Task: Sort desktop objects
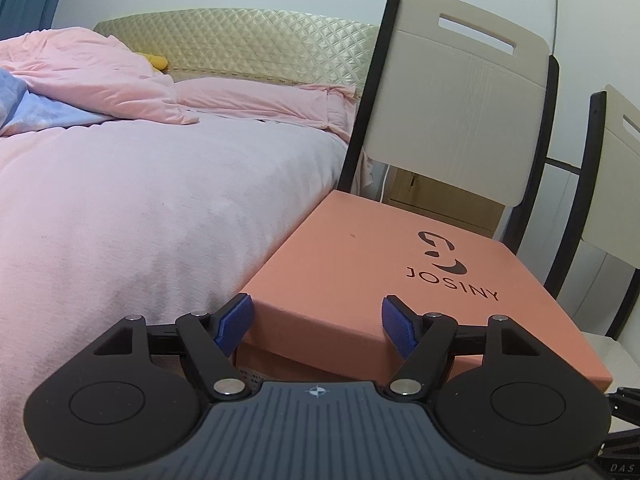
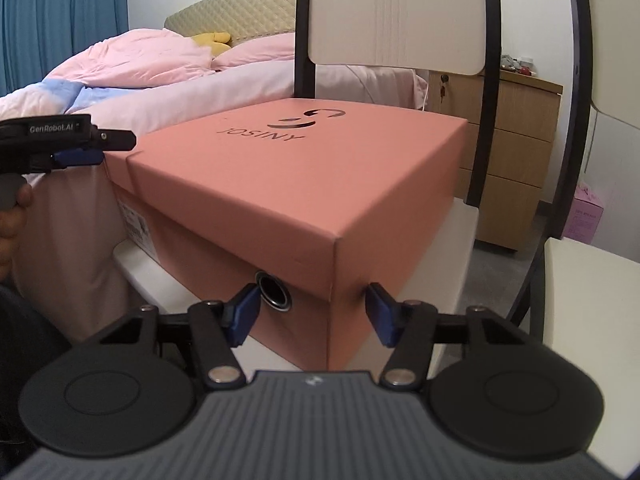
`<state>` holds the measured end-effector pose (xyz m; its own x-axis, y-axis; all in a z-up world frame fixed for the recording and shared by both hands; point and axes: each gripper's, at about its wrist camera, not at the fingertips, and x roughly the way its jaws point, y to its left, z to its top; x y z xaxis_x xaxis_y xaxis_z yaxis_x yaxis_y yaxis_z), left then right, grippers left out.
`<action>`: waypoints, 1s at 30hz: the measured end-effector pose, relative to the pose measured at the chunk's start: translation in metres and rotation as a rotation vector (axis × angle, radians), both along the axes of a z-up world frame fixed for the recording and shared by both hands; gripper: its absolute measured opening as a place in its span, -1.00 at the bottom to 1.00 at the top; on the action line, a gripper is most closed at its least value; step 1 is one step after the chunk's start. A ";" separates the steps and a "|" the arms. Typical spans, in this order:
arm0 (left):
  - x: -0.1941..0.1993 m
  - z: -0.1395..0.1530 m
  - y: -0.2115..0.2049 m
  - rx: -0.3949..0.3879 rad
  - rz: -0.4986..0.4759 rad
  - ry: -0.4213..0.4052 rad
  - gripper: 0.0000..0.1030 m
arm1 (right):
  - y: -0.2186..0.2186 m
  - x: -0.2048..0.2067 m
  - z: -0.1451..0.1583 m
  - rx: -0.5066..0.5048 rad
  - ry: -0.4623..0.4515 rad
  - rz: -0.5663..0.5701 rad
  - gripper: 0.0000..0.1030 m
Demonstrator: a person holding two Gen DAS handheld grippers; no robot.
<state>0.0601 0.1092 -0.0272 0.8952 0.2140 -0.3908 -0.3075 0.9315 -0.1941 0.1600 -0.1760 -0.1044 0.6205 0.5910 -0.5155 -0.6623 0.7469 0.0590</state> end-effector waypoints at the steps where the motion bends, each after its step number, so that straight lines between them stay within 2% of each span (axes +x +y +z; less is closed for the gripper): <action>1: 0.000 0.000 -0.002 0.004 -0.008 0.000 0.48 | -0.001 0.000 0.001 -0.002 -0.004 -0.010 0.03; 2: 0.000 0.000 -0.003 0.007 -0.017 0.000 0.49 | -0.004 0.000 0.002 -0.001 -0.013 -0.029 -0.14; 7: 0.001 -0.003 -0.014 0.041 -0.050 0.005 0.56 | -0.013 0.005 0.003 0.002 -0.008 -0.073 -0.15; 16: 0.001 -0.004 -0.019 0.044 -0.079 -0.006 0.61 | -0.015 0.011 0.003 0.007 -0.004 -0.109 -0.14; 20: -0.007 0.003 -0.019 0.032 -0.097 -0.050 0.59 | -0.020 0.011 0.003 0.015 0.023 -0.132 -0.14; 22: -0.016 0.008 -0.020 0.007 -0.103 -0.071 0.59 | -0.022 0.004 0.007 0.017 0.018 -0.140 -0.14; 30: -0.066 0.027 -0.042 0.045 -0.102 -0.091 0.59 | -0.036 -0.044 0.029 0.074 -0.019 -0.176 -0.13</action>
